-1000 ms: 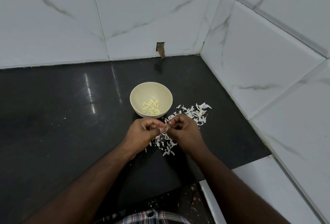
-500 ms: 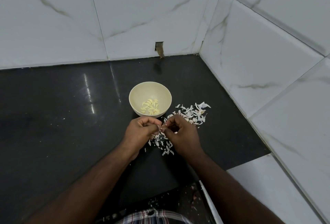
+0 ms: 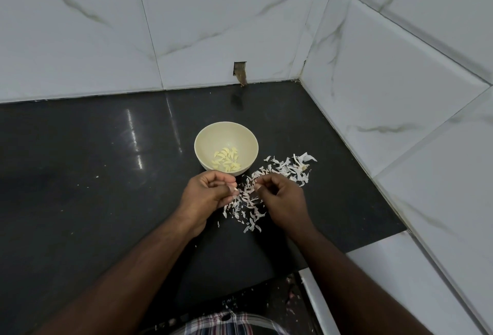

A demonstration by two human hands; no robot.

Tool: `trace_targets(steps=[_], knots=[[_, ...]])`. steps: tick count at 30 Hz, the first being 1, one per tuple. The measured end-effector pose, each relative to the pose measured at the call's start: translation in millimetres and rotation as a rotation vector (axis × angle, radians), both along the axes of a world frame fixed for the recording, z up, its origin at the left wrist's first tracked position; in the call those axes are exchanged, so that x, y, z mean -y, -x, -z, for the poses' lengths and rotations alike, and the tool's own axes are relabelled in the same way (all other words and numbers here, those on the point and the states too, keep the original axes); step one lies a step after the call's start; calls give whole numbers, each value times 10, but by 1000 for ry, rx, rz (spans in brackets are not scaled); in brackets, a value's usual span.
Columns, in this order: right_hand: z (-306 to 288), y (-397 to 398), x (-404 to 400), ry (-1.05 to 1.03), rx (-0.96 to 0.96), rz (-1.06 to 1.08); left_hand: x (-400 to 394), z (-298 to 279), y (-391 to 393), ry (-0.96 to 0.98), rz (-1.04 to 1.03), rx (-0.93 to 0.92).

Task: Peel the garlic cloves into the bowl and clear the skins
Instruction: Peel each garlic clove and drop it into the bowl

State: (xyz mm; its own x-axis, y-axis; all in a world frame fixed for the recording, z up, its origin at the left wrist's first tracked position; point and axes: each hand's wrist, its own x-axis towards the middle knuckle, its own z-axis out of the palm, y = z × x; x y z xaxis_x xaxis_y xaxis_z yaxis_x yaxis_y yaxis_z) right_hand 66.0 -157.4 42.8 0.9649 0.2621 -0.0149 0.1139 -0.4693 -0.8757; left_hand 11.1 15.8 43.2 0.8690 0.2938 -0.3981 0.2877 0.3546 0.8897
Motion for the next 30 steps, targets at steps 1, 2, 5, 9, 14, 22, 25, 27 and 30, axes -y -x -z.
trace_targets(steps=[1,2,5,9,14,22,25,27,30], knots=[[-23,3,-2,21,30,-8,17,3,0,-4,11,2],[-40,1,-8,41,45,-21,36,2,1,-9,17,4],[-57,-36,-10,165,71,-92,64,-4,-9,-21,22,11],[-47,-87,25,181,95,-127,53,-12,-14,-24,32,3],[-93,-80,-11,89,18,-80,56,12,6,-40,90,13],[-101,-70,-111,-80,-187,-161,93,-21,4,-195,103,85],[-142,-69,-107,-207,-317,-148,87,-36,6,-162,90,76],[-165,-69,-96,-301,-420,-130,70,-27,2,-138,78,65],[-170,-84,-91,-300,-426,-129,50,-18,1,-147,83,66]])
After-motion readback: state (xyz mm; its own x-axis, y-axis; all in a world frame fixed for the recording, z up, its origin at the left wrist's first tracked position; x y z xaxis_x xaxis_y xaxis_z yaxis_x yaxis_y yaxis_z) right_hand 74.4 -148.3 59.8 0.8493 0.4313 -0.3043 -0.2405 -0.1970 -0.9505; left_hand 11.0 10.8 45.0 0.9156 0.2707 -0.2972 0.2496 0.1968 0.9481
